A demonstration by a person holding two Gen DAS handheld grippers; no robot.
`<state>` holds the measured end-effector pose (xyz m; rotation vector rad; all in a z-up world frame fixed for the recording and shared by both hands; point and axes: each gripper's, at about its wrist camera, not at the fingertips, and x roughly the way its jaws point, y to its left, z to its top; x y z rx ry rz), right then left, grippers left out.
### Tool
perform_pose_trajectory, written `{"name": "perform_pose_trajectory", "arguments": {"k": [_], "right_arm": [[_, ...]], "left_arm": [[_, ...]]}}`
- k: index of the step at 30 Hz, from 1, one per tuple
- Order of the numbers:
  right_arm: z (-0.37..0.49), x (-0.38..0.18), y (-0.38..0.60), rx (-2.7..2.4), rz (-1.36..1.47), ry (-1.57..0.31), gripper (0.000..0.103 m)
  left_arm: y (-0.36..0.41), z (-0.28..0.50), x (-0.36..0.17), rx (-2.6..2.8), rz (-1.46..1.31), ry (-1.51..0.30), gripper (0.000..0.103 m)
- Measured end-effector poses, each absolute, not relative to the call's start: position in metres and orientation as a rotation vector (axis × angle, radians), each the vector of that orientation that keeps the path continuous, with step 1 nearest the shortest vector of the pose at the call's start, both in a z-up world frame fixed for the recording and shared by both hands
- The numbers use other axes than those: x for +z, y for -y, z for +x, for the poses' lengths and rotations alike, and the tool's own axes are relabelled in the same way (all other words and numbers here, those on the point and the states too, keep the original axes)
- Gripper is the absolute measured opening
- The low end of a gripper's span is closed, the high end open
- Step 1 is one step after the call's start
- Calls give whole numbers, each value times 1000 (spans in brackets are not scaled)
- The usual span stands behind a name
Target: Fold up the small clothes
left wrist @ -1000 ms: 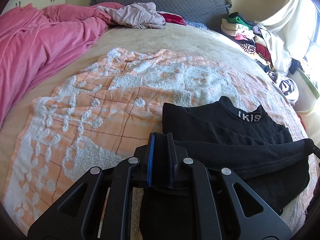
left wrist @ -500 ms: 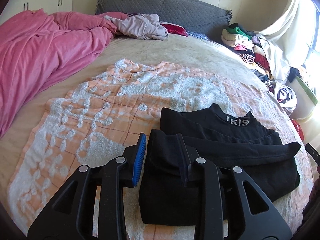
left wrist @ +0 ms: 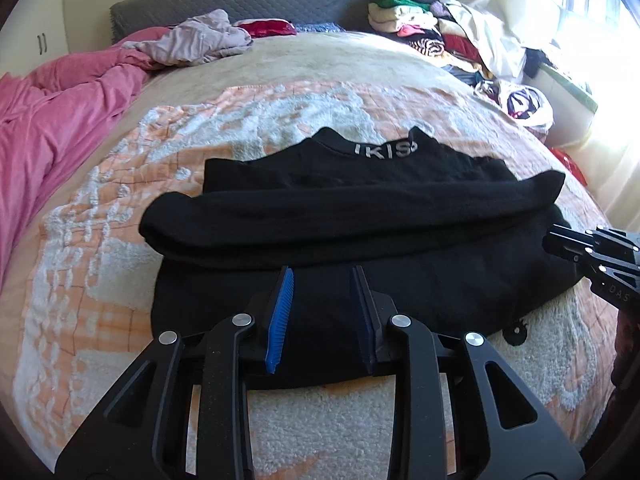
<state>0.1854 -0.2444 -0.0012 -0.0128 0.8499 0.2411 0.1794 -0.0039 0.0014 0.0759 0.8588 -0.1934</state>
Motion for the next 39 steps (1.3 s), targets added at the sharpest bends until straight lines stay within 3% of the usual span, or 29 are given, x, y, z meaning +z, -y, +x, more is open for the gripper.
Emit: {"name": "perform_pose_trajectory", "arguments": {"k": [6,19,27,33,36,39], "right_arm": [[205,-23,248,198,-50,-906,13],[249,-20,267,92,-39,-807,13],[247,-4,316,-11,100,-736,16],[249,-1,341,-38,144,-741,28],[252,-5,344,-30,155,-765,37],[262,-13,339,-27,142,-798,38]], "left_arm": [[20,197,-18,-195,181,-889,22],[36,249,-23,-173,274,-853,23],[11,273,20,-106,121,-714,29],[-35,261,48,-48,29,-651,34],[-61,264,41,-5,13,-691,34],[-81,271,21,-4,-15,-768,34]]}}
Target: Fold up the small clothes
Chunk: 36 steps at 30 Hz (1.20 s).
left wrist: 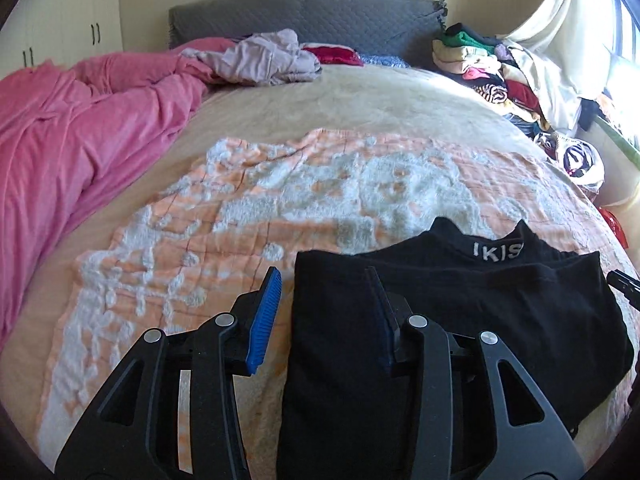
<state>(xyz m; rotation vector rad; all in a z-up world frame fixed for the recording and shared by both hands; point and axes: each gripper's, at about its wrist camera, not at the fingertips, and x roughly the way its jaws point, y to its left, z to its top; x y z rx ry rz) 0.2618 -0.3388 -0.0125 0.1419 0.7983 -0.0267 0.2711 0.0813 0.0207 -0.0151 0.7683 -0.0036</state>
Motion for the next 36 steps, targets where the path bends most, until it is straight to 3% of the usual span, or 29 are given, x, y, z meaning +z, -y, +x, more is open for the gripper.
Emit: {"name": "perform_pose_trajectory", "arguments": {"k": [6,8,10,11,12,16,22,31,36], "right_arm": [[275,-29,339,7,149,-844,37],[275,-29,342,15,167,-841,31],[274,-27,343,26,177,-828,20],[273,-25,343,32,178,-820,14],[271,-23,342,37,182,-812,12],[265,-8,347,41,216,-750,9],[255,14,360,22,240,-633,9],[273,-27,352,-63,164,-765,10],[275,-35,357,-99,169,-813,31]], "left_arm": [[-92,287,-16,-33,-54,-880,35],[-90,291,-25,-58,-67,-902,35],[-87,293,-30,-70,-72,-911,27],[-86,293,-30,-79,-76,-910,14],[-84,291,-29,-77,-68,-897,8],[-78,283,-10,-71,-30,-820,3],[-81,284,18,-75,-53,-720,3],[-77,304,-31,-12,-33,-829,3],[-67,297,-26,24,46,-826,7]]}}
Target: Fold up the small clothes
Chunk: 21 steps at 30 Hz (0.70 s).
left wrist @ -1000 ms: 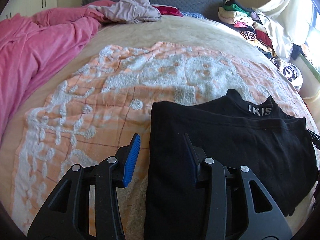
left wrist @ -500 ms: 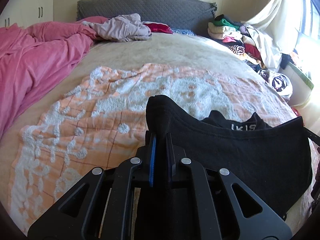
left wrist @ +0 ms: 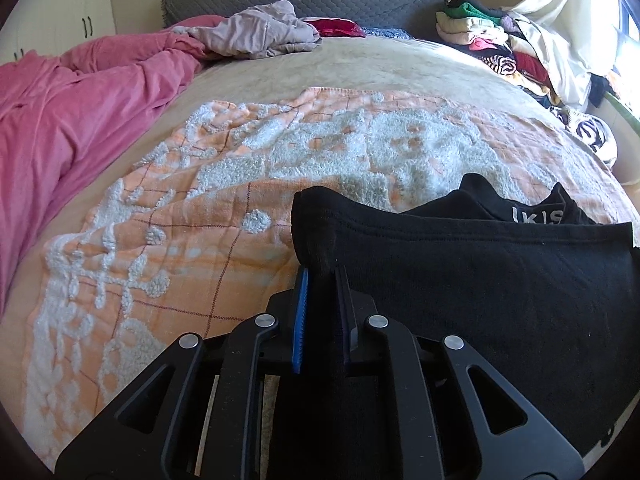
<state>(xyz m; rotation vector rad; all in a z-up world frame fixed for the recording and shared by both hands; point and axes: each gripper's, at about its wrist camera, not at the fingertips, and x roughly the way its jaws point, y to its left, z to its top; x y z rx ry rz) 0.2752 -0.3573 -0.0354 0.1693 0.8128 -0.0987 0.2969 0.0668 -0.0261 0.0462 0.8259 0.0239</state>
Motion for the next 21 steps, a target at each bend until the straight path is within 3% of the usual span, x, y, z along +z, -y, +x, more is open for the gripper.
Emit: {"name": "perform_pose_trajectory", "arguments": {"k": [13,16,21], "right_arm": [[261,-28,352,-123,169,-842,38],[257,-26,351,-125,172,-837,47],[252,-21,350,-121,181,-835,51]], "left_arm": [[-64,286,-25,41,50,-844,16],[-63,282,-24,40,49,-846,17],[-64,279,-21,35,32,-844,22]]}}
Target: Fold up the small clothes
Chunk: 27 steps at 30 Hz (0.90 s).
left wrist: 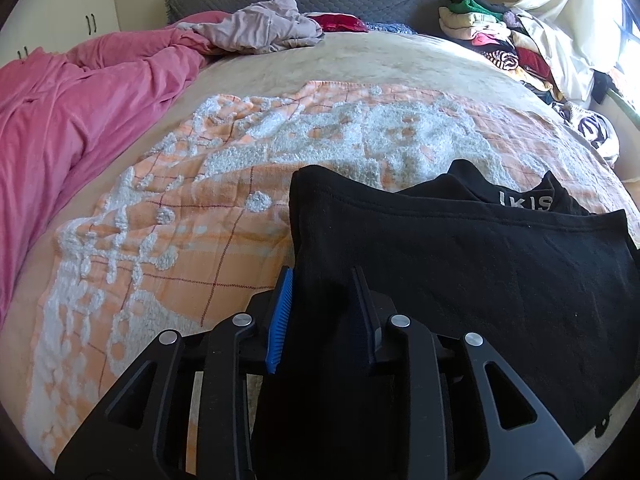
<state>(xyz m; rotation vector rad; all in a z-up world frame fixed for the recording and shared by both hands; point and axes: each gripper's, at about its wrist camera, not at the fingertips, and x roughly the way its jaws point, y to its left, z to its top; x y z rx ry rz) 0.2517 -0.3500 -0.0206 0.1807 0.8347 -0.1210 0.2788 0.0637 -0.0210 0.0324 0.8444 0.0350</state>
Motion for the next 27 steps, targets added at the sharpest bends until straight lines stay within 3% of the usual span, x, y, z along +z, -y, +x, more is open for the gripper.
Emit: {"name": "perform_pose_trajectory", "arguments": {"k": [1,11,14,17,27], "right_arm": [[250,-20,350,-127,177,-832,57],[230,0,355,-124,226,-792,61],[220,9,353,-111,221,-774,61],[212,16,347,-94,214,-759,61],[187,42,306,10,167,-697,61]], "left_arm": [[-64,277,-20,34,30,-842,22],[-63,250,13,-13,-26,-764,28],[-57,242,21,-38,-24,-759,28],[-50,234,26,-63,-19,-757,36],[-28,208,37,-120,9,-747,40]]}}
